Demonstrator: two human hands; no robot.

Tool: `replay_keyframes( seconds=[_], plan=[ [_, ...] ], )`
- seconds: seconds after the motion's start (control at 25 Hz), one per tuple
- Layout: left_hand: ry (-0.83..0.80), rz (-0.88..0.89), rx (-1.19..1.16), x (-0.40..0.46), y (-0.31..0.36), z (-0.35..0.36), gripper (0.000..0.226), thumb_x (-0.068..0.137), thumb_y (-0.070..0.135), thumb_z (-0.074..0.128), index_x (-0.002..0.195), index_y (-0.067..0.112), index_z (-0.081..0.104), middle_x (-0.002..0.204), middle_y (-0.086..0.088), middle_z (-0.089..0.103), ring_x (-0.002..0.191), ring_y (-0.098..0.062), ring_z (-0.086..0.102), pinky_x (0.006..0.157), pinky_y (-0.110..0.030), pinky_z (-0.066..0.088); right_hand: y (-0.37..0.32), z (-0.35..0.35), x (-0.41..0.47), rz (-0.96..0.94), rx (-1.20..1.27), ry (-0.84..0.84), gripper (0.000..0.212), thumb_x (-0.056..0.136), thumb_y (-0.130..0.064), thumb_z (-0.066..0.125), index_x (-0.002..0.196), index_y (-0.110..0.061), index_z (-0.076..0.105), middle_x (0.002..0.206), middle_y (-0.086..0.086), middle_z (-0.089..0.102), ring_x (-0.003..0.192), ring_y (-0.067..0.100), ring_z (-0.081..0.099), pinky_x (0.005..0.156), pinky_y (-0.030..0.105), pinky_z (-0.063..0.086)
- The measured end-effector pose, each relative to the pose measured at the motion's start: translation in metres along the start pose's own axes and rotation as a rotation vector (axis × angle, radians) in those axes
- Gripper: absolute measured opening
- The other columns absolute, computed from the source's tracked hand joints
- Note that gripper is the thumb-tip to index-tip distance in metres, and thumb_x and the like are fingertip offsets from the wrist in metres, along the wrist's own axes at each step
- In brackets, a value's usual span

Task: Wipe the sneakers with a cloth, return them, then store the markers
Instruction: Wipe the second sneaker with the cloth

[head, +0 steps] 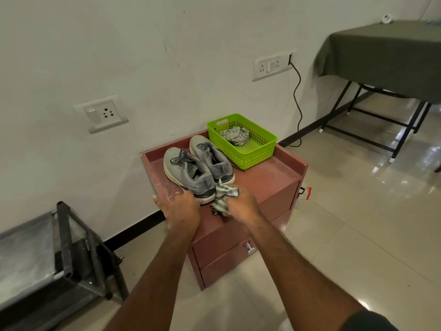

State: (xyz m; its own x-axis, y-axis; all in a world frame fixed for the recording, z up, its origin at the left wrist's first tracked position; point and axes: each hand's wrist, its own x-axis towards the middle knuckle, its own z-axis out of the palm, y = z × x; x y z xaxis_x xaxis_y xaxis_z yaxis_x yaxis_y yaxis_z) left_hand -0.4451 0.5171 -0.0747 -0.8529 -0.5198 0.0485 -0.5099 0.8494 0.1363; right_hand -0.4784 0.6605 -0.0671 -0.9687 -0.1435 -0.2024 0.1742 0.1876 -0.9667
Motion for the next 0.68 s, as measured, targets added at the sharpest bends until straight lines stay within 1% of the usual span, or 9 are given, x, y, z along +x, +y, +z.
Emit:
replay_keyframes(
  seconds=[0.08, 0.12, 0.2, 0.28, 0.36, 0.44, 0.52, 0.6, 0.68],
  plan=[
    [0.027, 0.005, 0.015, 0.002, -0.002, 0.002, 0.034, 0.099, 0.046, 0.048, 0.112, 0.018, 0.063, 0.120, -0.006, 0.065, 0.124, -0.028, 0.056, 0.115, -0.070, 0.001, 0.002, -0.006, 0.003, 0.004, 0.018, 0.073, 0.030, 0.085, 0.000, 0.061, 0.087, -0.030, 0.066, 0.094, 0.002, 0.072, 0.083, 0.020, 0.072, 0.067, 0.041, 0.064],
    [0.041, 0.007, 0.015, 0.003, -0.003, 0.003, 0.035, 0.098, 0.047, 0.049, 0.113, 0.019, 0.062, 0.121, -0.006, 0.064, 0.124, -0.028, 0.056, 0.115, -0.069, 0.000, 0.003, -0.010, 0.005, -0.015, 0.013, 0.141, 0.027, 0.082, 0.000, 0.064, 0.091, -0.026, 0.065, 0.095, 0.002, 0.071, 0.081, 0.017, 0.070, 0.064, 0.033, 0.063],
    [0.075, 0.016, -0.003, 0.003, -0.003, 0.002, 0.037, 0.096, 0.048, 0.052, 0.116, 0.018, 0.061, 0.121, -0.007, 0.064, 0.123, -0.028, 0.056, 0.116, -0.065, 0.001, 0.002, -0.023, 0.009, -0.169, -0.126, 0.337, 0.026, 0.077, 0.004, 0.067, 0.093, -0.016, 0.062, 0.095, 0.000, 0.065, 0.079, 0.014, 0.061, 0.057, 0.013, 0.047],
    [0.128, 0.048, -0.085, 0.000, 0.000, 0.000, 0.042, 0.093, 0.046, 0.059, 0.123, 0.017, 0.058, 0.118, -0.008, 0.066, 0.118, -0.028, 0.058, 0.119, -0.058, 0.010, 0.006, -0.037, 0.014, -0.408, -0.363, 0.478, 0.034, 0.070, 0.011, 0.061, 0.094, -0.013, 0.058, 0.101, 0.002, 0.055, 0.089, 0.019, 0.052, 0.064, 0.019, 0.038],
    [0.162, 0.091, -0.241, -0.005, 0.006, -0.002, 0.057, 0.088, 0.039, 0.068, 0.136, 0.015, 0.049, 0.117, -0.010, 0.069, 0.113, -0.031, 0.061, 0.115, -0.054, 0.029, 0.014, -0.043, 0.022, -0.443, -0.555, 0.404, 0.038, 0.069, 0.006, 0.066, 0.099, -0.015, 0.057, 0.110, 0.004, 0.049, 0.099, 0.025, 0.051, 0.072, 0.030, 0.044],
    [0.168, 0.121, -0.384, -0.009, 0.009, -0.001, 0.073, 0.085, 0.031, 0.074, 0.148, 0.020, 0.038, 0.128, -0.012, 0.064, 0.112, -0.034, 0.062, 0.104, -0.050, 0.045, 0.018, -0.039, 0.028, -0.297, -0.765, 0.200, 0.041, 0.070, -0.024, 0.081, 0.105, -0.019, 0.060, 0.116, 0.004, 0.053, 0.107, 0.027, 0.053, 0.089, 0.041, 0.049],
    [0.143, 0.126, -0.436, -0.007, 0.008, 0.003, 0.078, 0.085, 0.027, 0.074, 0.152, 0.028, 0.034, 0.141, -0.015, 0.053, 0.119, -0.034, 0.057, 0.100, -0.045, 0.046, 0.014, -0.030, 0.031, -0.284, -0.858, 0.163, 0.058, 0.068, -0.048, 0.077, 0.116, -0.021, 0.060, 0.125, 0.004, 0.057, 0.116, 0.028, 0.055, 0.104, 0.051, 0.042],
    [0.103, 0.122, -0.503, -0.001, 0.006, 0.004, 0.076, 0.086, 0.026, 0.074, 0.152, 0.029, 0.037, 0.147, -0.017, 0.045, 0.130, -0.035, 0.049, 0.104, -0.043, 0.042, 0.003, -0.018, 0.038, -0.440, -0.774, 0.214, 0.066, 0.070, -0.036, 0.076, 0.130, -0.021, 0.054, 0.132, 0.010, 0.055, 0.122, 0.034, 0.053, 0.103, 0.051, 0.043],
    [0.068, 0.109, -0.579, 0.004, 0.006, 0.005, 0.074, 0.086, 0.027, 0.075, 0.151, 0.028, 0.040, 0.150, -0.017, 0.042, 0.137, -0.034, 0.042, 0.108, -0.042, 0.039, -0.008, -0.006, 0.050, -0.513, -0.711, 0.163, 0.077, 0.073, -0.018, 0.074, 0.142, -0.025, 0.041, 0.135, 0.015, 0.051, 0.123, 0.038, 0.051, 0.100, 0.048, 0.047]
  ],
)
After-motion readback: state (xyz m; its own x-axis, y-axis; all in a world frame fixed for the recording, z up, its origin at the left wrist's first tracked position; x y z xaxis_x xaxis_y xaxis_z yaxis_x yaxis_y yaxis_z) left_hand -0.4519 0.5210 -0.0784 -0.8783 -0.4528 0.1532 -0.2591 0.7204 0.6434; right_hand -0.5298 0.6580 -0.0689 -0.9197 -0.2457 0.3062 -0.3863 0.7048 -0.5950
